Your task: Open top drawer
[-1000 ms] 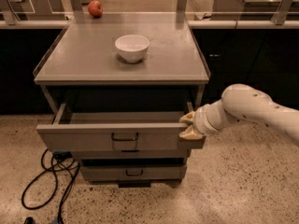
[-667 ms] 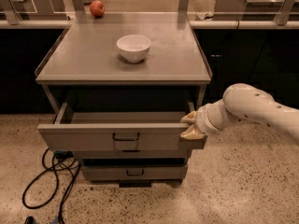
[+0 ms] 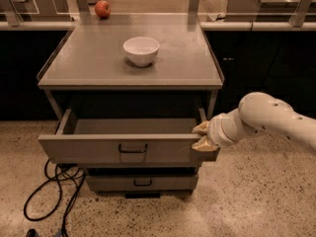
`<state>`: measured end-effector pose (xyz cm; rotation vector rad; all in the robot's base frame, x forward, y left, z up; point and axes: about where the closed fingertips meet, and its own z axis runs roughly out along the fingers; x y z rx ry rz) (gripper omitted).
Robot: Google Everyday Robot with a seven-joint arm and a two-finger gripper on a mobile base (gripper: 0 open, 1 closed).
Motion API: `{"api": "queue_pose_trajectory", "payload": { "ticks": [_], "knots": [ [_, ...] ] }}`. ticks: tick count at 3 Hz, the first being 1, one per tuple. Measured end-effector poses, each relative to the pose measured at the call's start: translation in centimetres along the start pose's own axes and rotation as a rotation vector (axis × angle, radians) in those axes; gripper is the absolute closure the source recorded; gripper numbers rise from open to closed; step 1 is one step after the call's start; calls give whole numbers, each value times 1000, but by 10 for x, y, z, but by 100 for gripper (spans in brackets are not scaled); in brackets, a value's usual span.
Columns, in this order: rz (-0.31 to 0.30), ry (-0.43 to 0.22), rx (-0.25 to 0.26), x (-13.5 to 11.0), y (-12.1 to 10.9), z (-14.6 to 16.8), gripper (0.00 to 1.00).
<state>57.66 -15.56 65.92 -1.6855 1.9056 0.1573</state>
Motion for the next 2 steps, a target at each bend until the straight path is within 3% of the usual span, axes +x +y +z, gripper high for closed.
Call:
{"api": "queue_pose_trajectory", "payload": {
  "ticks": [2],
  "knots": [
    [4,-1,1,2,11,-7,100]
  ]
}}
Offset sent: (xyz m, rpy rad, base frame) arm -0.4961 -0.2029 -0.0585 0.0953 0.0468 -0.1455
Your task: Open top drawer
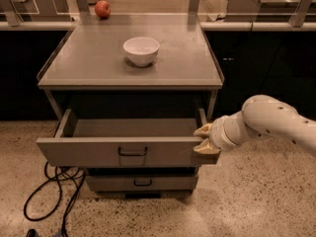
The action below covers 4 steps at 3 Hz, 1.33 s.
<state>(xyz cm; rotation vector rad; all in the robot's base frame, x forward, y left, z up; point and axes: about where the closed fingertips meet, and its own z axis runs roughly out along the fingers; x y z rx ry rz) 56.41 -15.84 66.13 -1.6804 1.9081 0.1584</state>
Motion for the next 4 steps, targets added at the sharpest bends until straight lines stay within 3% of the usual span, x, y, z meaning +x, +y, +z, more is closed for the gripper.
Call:
{"api": "queue_pose_trajectory", "payload": {
  "ticks": [1,4],
  "knots": [
    [8,3,-3,7,17,-8,100],
    [-7,-13,12,-5,23,-23,100]
  ]
}}
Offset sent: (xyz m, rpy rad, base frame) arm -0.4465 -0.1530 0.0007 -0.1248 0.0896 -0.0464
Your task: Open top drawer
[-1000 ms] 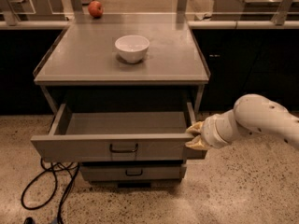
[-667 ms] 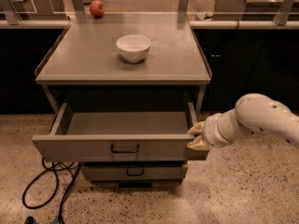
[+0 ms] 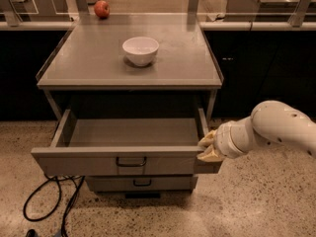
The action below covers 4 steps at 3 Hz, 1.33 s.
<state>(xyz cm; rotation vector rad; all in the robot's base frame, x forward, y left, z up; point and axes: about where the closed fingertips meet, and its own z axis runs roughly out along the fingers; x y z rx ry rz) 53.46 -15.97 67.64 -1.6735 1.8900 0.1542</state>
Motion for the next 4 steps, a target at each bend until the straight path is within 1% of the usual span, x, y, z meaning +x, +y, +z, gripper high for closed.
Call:
{"api": "queue_pose_trajectory", "payload": {
  "ticks": [1,2,3,4],
  "knots": [
    [-1,8,-6,9,22,-11,100],
    [-1,8,-6,9,24,-13,100],
    [-5,2,0,21,49,-19,100],
    [-5,2,0,18,49,-22,100]
  ]
}}
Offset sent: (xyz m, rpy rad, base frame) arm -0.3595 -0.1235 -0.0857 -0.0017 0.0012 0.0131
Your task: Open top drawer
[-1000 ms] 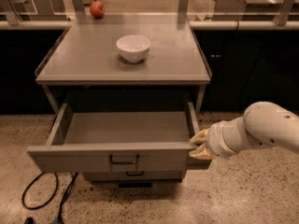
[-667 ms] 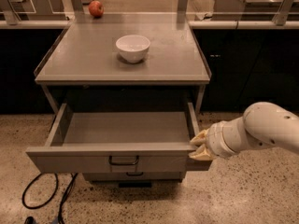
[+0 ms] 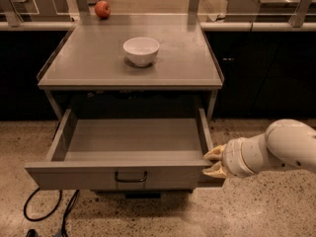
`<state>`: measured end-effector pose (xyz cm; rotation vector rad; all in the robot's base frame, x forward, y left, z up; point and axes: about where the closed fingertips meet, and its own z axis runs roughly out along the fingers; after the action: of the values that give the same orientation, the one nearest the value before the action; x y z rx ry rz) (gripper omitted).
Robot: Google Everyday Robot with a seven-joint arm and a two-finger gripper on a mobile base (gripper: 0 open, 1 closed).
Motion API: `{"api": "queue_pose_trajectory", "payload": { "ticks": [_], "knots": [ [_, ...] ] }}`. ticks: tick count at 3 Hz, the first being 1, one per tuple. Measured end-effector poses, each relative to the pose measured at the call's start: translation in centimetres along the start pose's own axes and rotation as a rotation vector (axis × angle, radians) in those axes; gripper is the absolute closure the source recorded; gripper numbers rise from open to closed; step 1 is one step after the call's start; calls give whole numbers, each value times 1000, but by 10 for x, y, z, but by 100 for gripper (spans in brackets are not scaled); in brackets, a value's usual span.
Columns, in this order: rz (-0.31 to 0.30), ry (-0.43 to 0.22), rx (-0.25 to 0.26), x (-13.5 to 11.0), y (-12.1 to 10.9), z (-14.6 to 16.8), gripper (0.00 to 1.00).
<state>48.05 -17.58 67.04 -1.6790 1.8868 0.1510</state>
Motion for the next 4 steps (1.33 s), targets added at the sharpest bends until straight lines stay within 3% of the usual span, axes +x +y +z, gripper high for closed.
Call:
{"api": "queue_pose_trajectory", "payload": {
  "ticks": [4],
  "knots": [
    [-3,-8,4,2,22,-7,100]
  ]
}}
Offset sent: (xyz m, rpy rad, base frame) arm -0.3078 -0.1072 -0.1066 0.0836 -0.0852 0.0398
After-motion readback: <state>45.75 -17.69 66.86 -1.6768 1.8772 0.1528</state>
